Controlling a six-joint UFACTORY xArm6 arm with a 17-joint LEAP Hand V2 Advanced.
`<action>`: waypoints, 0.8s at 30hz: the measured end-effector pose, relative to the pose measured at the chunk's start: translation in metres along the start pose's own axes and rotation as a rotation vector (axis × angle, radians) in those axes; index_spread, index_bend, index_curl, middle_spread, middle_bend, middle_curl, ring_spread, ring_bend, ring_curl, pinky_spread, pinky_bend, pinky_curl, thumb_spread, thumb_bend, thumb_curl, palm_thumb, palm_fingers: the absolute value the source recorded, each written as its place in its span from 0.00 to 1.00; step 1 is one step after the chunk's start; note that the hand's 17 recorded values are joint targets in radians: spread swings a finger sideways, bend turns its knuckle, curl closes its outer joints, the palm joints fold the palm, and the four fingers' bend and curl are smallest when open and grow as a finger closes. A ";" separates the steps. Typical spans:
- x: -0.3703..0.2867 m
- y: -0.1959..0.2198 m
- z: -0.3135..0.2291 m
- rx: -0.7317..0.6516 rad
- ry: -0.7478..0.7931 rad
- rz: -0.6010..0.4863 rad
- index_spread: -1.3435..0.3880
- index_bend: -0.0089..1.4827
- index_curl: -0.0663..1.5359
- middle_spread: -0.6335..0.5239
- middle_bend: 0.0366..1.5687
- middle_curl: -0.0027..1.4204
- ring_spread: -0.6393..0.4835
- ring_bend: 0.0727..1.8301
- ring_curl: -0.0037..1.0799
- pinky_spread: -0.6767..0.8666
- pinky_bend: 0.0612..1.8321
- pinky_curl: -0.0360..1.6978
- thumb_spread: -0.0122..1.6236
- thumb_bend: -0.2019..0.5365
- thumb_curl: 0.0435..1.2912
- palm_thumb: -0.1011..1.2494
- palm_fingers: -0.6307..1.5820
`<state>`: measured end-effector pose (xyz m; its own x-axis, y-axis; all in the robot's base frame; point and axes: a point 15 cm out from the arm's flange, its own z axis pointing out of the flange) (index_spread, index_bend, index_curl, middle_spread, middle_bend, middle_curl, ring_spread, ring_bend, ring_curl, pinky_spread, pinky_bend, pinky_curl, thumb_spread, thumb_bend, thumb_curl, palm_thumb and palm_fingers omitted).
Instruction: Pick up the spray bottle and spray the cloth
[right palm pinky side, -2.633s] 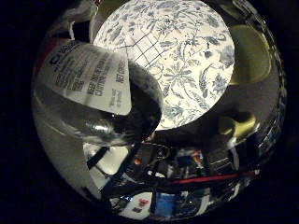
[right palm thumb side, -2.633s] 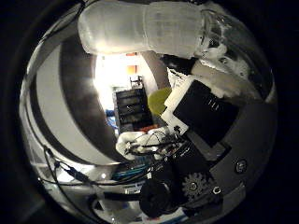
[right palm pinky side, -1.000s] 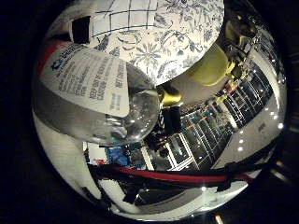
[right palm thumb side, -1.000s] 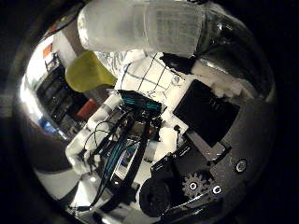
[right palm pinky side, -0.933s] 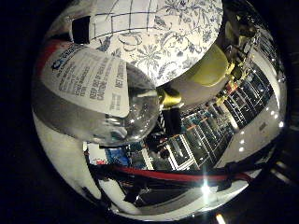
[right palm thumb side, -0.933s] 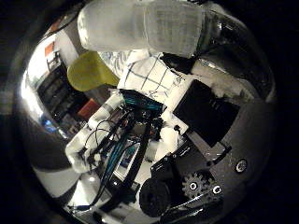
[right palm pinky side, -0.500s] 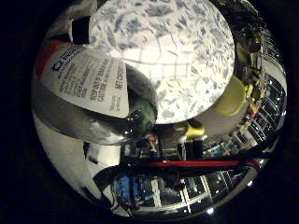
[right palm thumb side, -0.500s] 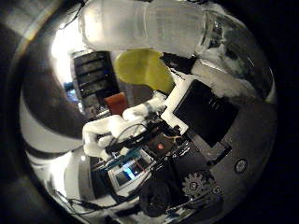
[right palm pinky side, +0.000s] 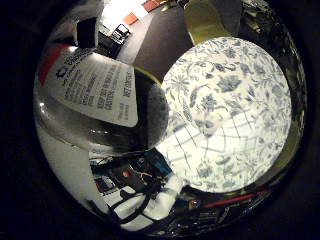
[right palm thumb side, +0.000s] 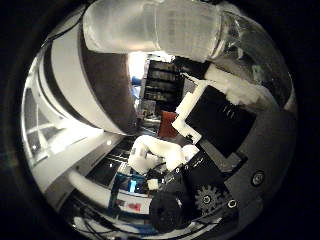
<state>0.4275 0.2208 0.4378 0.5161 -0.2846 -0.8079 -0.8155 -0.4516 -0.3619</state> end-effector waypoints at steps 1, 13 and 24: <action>0.011 0.000 0.007 0.017 -0.010 -0.008 0.67 0.79 0.45 0.48 0.83 0.39 0.44 0.77 0.51 0.29 0.56 0.64 0.64 0.26 0.55 0.88 0.84; 0.088 -0.018 0.089 0.095 -0.113 -0.071 0.67 0.79 0.45 0.48 0.83 0.38 0.44 0.78 0.51 0.29 0.56 0.64 0.62 0.26 0.58 0.87 0.84; 0.131 -0.016 0.148 0.066 -0.147 0.001 0.67 0.79 0.46 0.48 0.83 0.38 0.44 0.78 0.50 0.29 0.56 0.64 0.62 0.26 0.59 0.85 0.84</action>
<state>0.4690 0.3157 0.2691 0.4756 -0.1561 -0.8657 -0.8338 -0.3937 -0.3870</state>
